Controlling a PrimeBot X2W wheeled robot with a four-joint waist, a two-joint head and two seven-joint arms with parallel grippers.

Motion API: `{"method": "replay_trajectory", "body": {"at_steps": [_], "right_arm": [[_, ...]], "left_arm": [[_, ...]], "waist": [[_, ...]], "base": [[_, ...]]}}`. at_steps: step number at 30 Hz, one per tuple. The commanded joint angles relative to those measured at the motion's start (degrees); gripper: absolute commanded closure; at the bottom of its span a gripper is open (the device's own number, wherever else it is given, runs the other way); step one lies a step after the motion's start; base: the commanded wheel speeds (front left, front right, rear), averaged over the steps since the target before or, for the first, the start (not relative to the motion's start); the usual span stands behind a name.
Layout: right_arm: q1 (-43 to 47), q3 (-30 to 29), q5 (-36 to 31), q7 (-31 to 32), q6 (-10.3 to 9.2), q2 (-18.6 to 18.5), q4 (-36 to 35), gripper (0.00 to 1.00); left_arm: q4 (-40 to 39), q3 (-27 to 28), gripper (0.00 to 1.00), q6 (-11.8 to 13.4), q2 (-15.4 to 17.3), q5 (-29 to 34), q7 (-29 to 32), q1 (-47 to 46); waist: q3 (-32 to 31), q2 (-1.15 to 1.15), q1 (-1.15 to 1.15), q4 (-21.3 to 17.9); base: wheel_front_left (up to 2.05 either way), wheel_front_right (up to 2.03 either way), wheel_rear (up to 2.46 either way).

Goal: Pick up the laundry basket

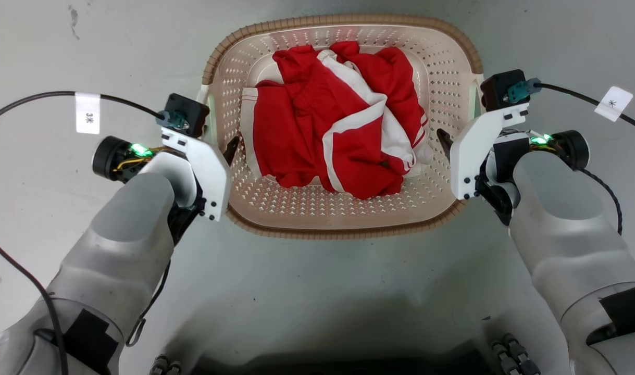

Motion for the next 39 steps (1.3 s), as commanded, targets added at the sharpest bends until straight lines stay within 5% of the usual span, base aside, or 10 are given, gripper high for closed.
{"method": "replay_trajectory", "body": {"at_steps": [1,15,25,39], "right_arm": [[-1.23,0.44,0.20,-0.15,-0.06,0.07,0.32,1.00],[0.18,1.06,0.14,0.16,-0.05,-0.35,2.11,1.00],[4.51,4.25,3.41,7.43,-0.05,-0.33,2.63,1.00],[13.50,9.34,6.78,16.79,-0.04,-0.27,2.90,1.00]], "left_arm": [[0.23,-0.80,1.00,0.13,0.48,-0.54,0.27,-0.04],[-1.37,-7.82,1.00,0.12,1.60,-6.83,1.64,1.65],[-5.12,-15.01,1.00,0.03,3.11,-12.73,5.40,5.66],[-13.50,-23.64,1.00,-0.12,6.32,-24.96,13.56,14.51]], "waist": [[-0.02,0.00,0.00,0.09],[-2.91,0.00,0.00,0.51],[-9.43,0.00,0.00,0.38],[-27.67,0.00,0.00,0.54]], "base": [[0.00,0.00,0.00],[0.00,0.00,0.00],[0.00,0.00,0.00],[0.00,0.00,0.00]]}}
